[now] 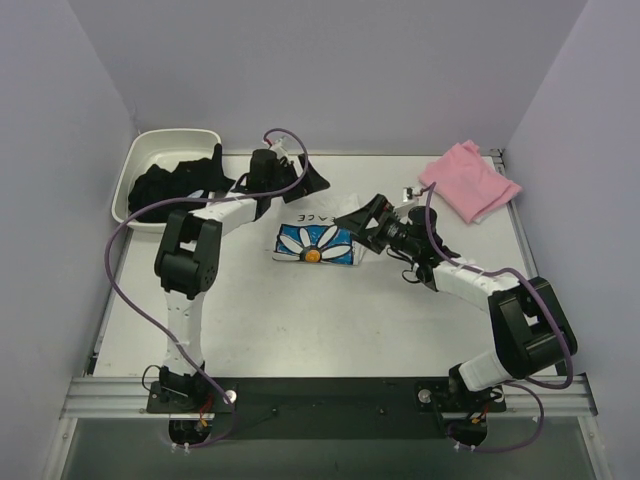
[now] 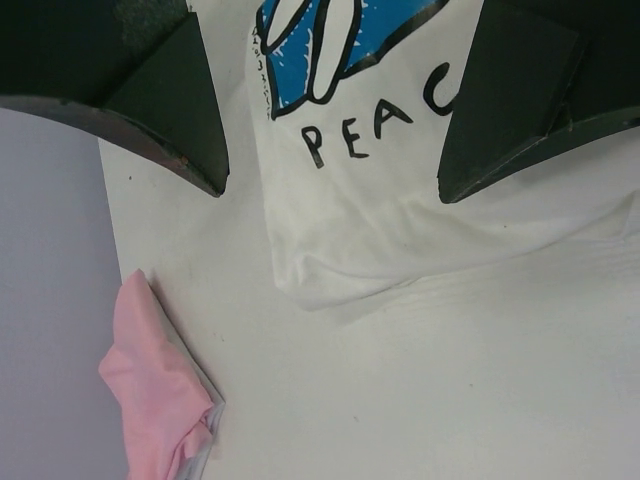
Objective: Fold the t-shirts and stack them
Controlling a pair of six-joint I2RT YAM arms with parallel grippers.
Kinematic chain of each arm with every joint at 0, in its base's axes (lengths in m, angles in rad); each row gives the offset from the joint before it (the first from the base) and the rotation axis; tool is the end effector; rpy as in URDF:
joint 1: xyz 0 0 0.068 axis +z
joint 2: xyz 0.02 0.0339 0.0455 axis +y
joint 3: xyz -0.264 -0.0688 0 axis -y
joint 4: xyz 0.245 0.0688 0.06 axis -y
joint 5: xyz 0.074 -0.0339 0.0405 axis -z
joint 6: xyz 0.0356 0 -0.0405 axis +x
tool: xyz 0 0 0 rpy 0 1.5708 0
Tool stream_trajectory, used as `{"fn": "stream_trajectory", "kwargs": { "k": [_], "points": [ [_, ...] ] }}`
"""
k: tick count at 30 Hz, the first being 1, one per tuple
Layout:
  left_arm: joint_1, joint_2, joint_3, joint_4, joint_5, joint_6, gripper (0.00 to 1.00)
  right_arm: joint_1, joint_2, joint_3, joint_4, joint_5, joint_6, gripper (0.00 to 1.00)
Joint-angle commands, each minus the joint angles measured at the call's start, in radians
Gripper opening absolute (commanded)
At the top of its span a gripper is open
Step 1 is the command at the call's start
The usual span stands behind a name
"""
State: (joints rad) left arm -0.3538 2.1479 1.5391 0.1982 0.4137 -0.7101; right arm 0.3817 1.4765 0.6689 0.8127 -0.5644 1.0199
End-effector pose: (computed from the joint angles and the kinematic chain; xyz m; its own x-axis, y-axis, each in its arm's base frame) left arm 0.4613 -0.1856 0.2013 -0.7161 -0.3718 -0.5907 0.2586 0.6446 -0.7194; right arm 0.2824 0.1339 0.2413 -0.6887 0.4993 -0.5258 -0.4286 0.3045 0.8506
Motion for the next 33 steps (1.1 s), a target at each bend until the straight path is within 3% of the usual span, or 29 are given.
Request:
{"fn": "stream_trajectory", "kwargs": {
  "k": [1,12,17,20,21,22,25,26,27,29,31,33],
  "points": [
    [0.021,0.052,0.069,-0.009,0.002,0.032,0.95,0.009,-0.018,-0.017,0.092,-0.029,-0.023,1.00],
    [0.085,0.182,0.058,-0.037,-0.061,0.054,0.95,0.008,-0.007,-0.028,0.088,-0.049,-0.030,1.00],
    [0.115,0.152,-0.014,-0.002,-0.058,0.052,0.96,0.008,-0.024,-0.032,0.077,-0.039,-0.046,1.00],
    [0.108,0.078,-0.065,0.033,-0.030,0.037,0.95,0.000,-0.064,0.036,-0.099,0.069,-0.164,1.00],
    [0.099,0.023,-0.091,0.043,-0.018,0.022,0.96,-0.003,-0.068,0.078,-0.188,0.114,-0.206,1.00],
    [0.090,-0.009,-0.106,0.044,-0.012,0.017,0.96,-0.004,-0.062,0.195,-0.396,0.180,-0.263,1.00],
    [0.050,-0.140,-0.152,-0.009,-0.004,0.001,0.96,-0.004,0.043,0.421,-0.778,0.495,-0.455,1.00],
    [0.038,-0.173,-0.161,-0.043,-0.027,0.003,0.96,-0.012,0.091,0.596,-0.870,0.667,-0.531,1.00],
    [0.001,-0.239,-0.177,-0.071,-0.042,0.021,0.96,-0.018,0.143,0.700,-0.999,0.734,-0.567,1.00],
    [-0.037,-0.302,-0.201,-0.196,-0.134,0.058,0.95,-0.039,0.298,0.946,-1.076,0.892,-0.659,1.00],
    [-0.083,-0.380,-0.233,-0.345,-0.200,0.075,0.95,-0.064,0.452,1.101,-1.187,0.955,-0.701,1.00],
    [-0.105,-0.461,-0.278,-0.391,-0.243,0.066,0.95,-0.110,0.580,1.285,-1.245,1.011,-0.740,1.00]
  ]
}}
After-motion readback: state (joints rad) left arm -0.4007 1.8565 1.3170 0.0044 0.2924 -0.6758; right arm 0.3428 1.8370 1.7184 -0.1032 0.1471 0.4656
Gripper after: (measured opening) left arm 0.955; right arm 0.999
